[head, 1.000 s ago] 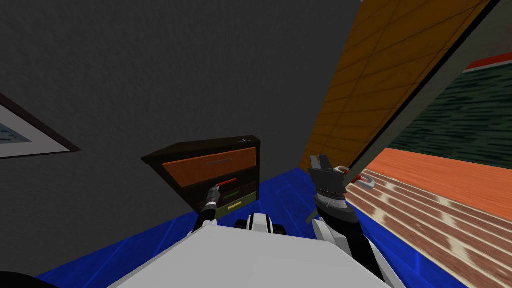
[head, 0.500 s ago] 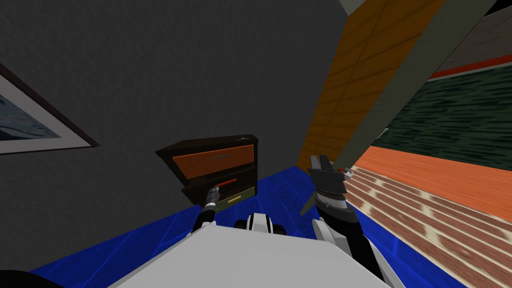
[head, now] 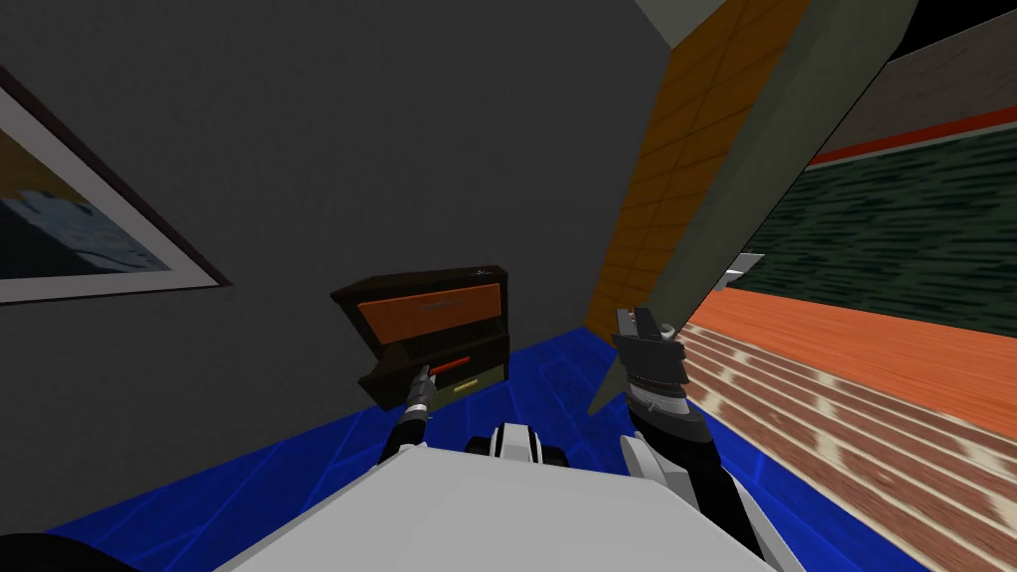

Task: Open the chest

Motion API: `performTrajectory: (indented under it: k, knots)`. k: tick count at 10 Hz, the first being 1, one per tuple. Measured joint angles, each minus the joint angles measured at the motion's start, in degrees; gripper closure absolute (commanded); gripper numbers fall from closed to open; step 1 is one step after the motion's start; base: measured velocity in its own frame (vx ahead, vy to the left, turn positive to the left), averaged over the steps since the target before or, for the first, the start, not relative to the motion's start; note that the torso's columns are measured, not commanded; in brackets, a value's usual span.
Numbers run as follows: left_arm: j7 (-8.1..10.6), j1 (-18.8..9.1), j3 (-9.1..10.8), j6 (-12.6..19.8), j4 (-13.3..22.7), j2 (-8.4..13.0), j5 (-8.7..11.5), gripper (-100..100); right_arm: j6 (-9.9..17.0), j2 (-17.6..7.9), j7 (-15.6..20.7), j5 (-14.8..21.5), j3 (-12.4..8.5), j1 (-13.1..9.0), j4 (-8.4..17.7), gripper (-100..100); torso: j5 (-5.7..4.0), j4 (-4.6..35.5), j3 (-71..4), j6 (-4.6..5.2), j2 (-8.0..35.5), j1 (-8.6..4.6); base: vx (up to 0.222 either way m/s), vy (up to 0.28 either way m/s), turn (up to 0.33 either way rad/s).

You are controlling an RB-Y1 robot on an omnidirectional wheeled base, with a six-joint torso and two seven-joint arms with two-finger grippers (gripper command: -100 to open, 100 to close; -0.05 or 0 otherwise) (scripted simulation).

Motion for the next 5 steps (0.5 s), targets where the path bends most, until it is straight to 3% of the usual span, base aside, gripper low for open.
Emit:
performTrajectory:
  k: [5]
  knots:
    - [0.6, 2.6, 0.59, 5.4, -7.3, 0.1, 0.6, -100, 0.0, 0.0, 0.0, 0.0, 0.0, 0.0, 0.0, 0, 0.04, 0.0, 0.1, 0.01, 0.1, 0.04, 0.018, -0.008, -0.024]
